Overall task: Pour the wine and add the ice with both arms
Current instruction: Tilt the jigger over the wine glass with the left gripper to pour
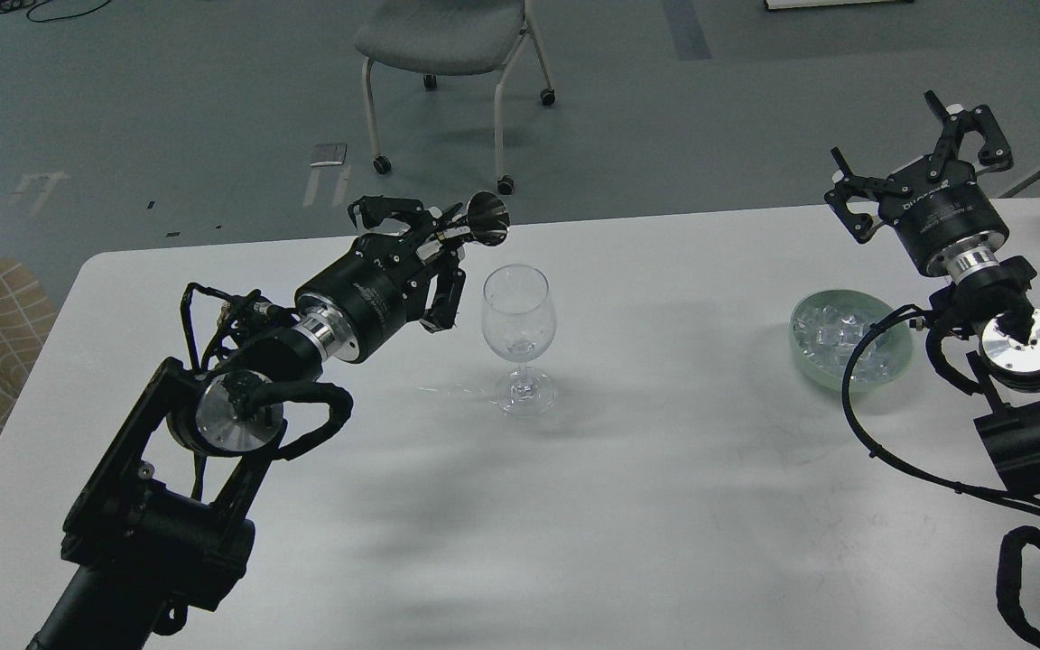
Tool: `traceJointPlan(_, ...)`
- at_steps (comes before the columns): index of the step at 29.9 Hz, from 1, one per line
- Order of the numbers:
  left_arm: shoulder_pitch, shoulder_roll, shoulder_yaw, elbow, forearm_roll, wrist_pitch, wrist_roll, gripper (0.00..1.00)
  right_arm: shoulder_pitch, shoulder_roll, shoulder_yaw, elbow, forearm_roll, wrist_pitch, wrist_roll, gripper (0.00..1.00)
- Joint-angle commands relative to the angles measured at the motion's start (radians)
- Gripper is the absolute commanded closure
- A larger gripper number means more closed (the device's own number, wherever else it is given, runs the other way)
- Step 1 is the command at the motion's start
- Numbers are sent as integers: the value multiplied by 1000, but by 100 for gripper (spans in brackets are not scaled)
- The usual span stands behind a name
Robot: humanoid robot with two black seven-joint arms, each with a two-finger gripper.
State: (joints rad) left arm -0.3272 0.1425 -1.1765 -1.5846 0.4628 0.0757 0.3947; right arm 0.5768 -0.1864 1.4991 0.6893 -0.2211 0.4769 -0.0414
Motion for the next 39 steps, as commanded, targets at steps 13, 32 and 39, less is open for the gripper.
traceJointPlan(13, -35, 5, 63, 6, 106, -30, 19, 100, 0, 1, 0, 13, 2, 2, -3, 0)
traceJointPlan(32, -59, 63, 64, 34, 188, -108, 19, 100, -3, 1, 1, 13, 2, 3, -3, 0)
traceJointPlan(39, -66, 63, 66, 29, 206, -131, 19, 100, -2, -1, 1, 9, 2, 6, -2, 0)
